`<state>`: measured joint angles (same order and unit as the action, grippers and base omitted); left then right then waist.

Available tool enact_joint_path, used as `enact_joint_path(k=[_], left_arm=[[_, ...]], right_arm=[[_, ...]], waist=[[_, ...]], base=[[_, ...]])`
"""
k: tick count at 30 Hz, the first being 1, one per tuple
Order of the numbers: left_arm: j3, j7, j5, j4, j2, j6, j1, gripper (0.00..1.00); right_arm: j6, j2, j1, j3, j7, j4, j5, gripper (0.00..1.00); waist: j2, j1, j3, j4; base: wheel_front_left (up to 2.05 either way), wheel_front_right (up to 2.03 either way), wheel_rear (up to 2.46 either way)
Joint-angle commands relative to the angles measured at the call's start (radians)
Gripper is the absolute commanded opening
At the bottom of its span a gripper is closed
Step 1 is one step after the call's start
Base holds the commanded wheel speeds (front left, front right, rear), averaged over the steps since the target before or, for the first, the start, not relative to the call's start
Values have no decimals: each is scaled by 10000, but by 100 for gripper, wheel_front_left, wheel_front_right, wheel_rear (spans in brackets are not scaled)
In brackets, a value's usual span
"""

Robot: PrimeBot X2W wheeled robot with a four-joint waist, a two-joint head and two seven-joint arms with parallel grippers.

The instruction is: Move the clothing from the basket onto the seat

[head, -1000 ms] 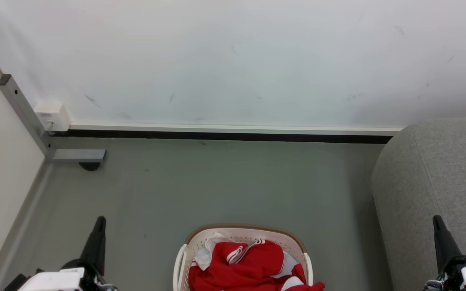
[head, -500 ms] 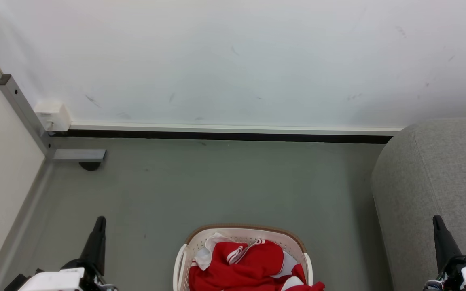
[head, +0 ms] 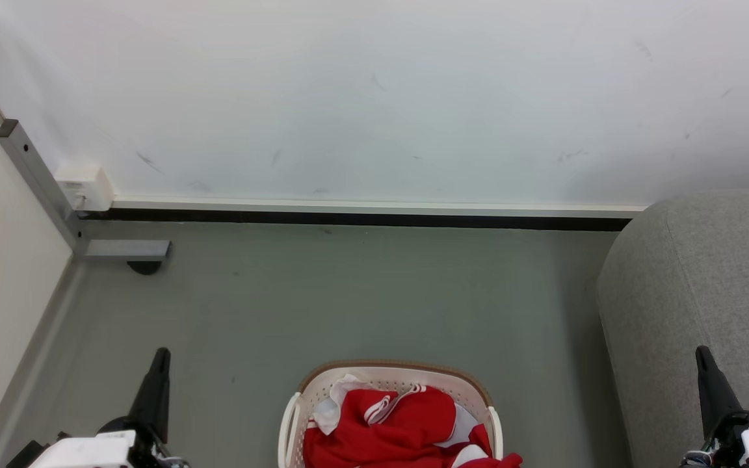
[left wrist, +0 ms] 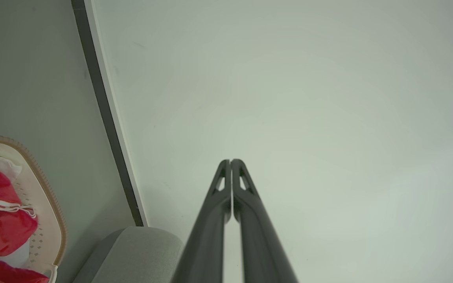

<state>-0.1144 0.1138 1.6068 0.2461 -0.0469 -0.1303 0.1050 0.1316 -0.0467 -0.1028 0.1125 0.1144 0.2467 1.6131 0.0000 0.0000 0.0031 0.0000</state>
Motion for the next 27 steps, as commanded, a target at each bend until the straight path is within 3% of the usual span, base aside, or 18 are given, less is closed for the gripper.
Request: enact_joint_path(k=[1, 6, 7, 17, 27], left_arm=[[-12, 33, 120, -35, -70, -28, 84, 0], [-12, 33, 120, -35, -70, -28, 84, 0], [1, -4, -1, 3, 2, 0, -1, 100], [332, -389, -224, 137, 50, 3, -233, 100], [587, -814, -1318, 1, 35, 193, -280, 100]], right_arm=[[-20, -75, -130, 32, 22, -51, -4, 0], [-20, -75, -131, 32, 22, -51, -4, 0], [0, 0, 1, -3, -1, 6, -1, 100], [1, 0, 274, -247, -366, 132, -379, 100], [-1, -161, 385, -451, -816, -111, -2058, 100]], waist=[[0, 0, 0, 0], [0, 0, 0, 0], [0, 0, 0, 0], [0, 0, 4, 15], [0, 0, 9, 23]], base=[[0, 0, 0], [0, 0, 0], [0, 0, 0], [0, 0, 0], [0, 0, 0]])
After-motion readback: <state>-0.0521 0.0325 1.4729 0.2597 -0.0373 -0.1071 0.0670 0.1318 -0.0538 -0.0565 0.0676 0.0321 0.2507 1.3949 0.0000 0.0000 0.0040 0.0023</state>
